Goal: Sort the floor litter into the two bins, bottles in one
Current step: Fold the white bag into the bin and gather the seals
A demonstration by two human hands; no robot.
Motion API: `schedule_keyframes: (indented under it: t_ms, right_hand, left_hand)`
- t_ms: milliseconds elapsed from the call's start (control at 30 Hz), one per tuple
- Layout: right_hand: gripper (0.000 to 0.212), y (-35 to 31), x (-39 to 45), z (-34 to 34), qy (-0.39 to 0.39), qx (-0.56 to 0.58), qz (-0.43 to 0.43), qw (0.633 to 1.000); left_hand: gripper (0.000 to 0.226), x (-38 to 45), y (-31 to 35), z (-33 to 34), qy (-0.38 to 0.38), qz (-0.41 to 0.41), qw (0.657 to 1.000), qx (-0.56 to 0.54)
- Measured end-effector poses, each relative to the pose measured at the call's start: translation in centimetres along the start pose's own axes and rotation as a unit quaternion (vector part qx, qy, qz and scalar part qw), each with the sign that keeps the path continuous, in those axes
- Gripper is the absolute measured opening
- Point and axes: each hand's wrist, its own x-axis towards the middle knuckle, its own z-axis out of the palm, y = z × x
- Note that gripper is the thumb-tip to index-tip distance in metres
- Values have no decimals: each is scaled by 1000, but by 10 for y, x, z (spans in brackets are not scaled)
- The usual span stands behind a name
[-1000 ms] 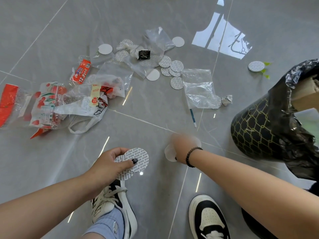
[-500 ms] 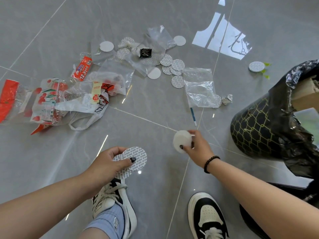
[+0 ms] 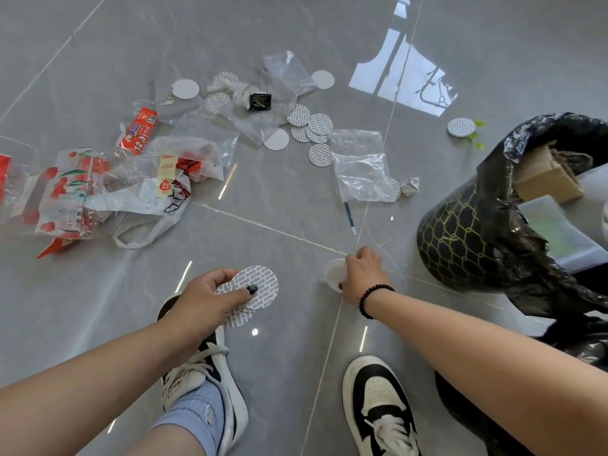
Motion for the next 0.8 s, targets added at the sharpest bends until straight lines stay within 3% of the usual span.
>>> schedule_keyframes:
  t_ms: [167, 333, 400, 500, 800]
  right_hand:
    - [43, 9, 1, 0, -35, 43, 38, 998]
    - [19, 11, -14, -4, -44, 224, 71, 971]
    - [27, 8, -29, -11, -38, 331, 96, 938]
    - [39, 2, -60, -45, -28, 498, 109, 860]
    - [14, 48, -162, -164, 156, 524, -19, 837]
  left_hand:
    - [22, -10, -10, 11, -5, -10, 1000, 6]
    - [22, -11, -13, 5, 2, -29, 999, -16]
    - [21, -6, -7, 3, 7, -30, 999, -40]
    - [20, -1, 5, 9, 22, -23, 995, -90]
    - [14, -24, 69, 54, -50, 12, 993, -108]
